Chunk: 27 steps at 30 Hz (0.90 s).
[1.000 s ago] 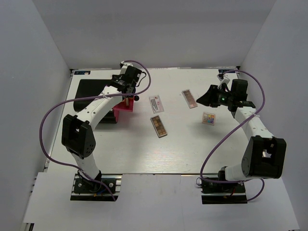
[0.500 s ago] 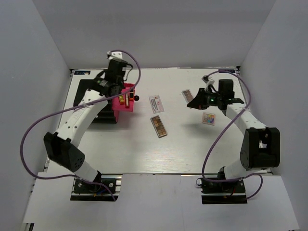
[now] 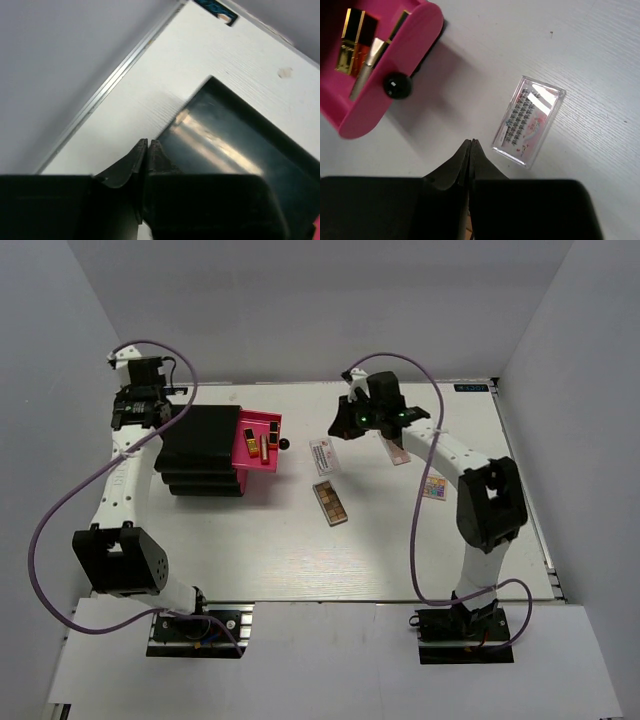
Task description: Organize the makeup
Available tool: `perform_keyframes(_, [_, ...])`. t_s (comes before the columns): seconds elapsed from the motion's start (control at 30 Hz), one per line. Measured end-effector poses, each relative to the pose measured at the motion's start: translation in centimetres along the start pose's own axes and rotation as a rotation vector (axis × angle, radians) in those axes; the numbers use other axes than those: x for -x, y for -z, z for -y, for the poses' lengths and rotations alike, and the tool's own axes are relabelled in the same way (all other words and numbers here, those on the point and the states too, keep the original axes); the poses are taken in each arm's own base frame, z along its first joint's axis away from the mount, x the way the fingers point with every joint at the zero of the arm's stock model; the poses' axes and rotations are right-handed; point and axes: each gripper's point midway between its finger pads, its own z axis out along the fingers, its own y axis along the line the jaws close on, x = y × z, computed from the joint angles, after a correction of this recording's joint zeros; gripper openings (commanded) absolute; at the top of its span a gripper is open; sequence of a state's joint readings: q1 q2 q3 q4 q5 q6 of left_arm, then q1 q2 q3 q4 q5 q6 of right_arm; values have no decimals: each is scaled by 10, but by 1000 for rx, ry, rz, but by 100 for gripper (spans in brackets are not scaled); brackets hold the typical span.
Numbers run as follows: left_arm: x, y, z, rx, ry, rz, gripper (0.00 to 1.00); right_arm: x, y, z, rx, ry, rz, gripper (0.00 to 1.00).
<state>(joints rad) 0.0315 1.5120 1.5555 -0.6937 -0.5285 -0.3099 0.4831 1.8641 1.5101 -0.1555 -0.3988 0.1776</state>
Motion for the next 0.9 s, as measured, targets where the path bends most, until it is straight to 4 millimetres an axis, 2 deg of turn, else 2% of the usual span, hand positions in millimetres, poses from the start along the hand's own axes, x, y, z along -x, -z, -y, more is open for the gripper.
perform_keyframes(0.03, [-1,-6,-11,24,21,-6,21,-2,-10,0,-10,-3,-10,0])
perform_keyframes(0.13, [-5,-18,-29,49,66,-24,50,-15,-36,2,-32,-20,-47,0])
perform_keyframes(0.17, [-6,-21,-32,47,79,-32,65,-19,-43,2,-36,-22,-58,0])
perform_keyframes(0.23, [-8,-25,-37,36,112,-46,72,-26,-55,2,-42,-23,-77,0])
perform_keyframes(0.33, [-12,-32,-40,-3,164,-77,76,-27,-74,-3,-37,-12,-93,0])
perform_keyframes(0.5, [-32,-45,-41,-85,232,-159,78,-6,-92,-15,-18,18,-59,0])
perform_keyframes(0.67, [-56,-45,-21,-221,252,-254,81,8,-106,-27,6,41,-32,0])
perform_keyframes(0.8, [-66,-42,-3,-332,265,-292,83,5,-119,-34,19,48,-37,0])
perform_keyframes(0.9, [-69,-40,2,-378,270,-308,83,1,-128,-39,31,53,-44,0])
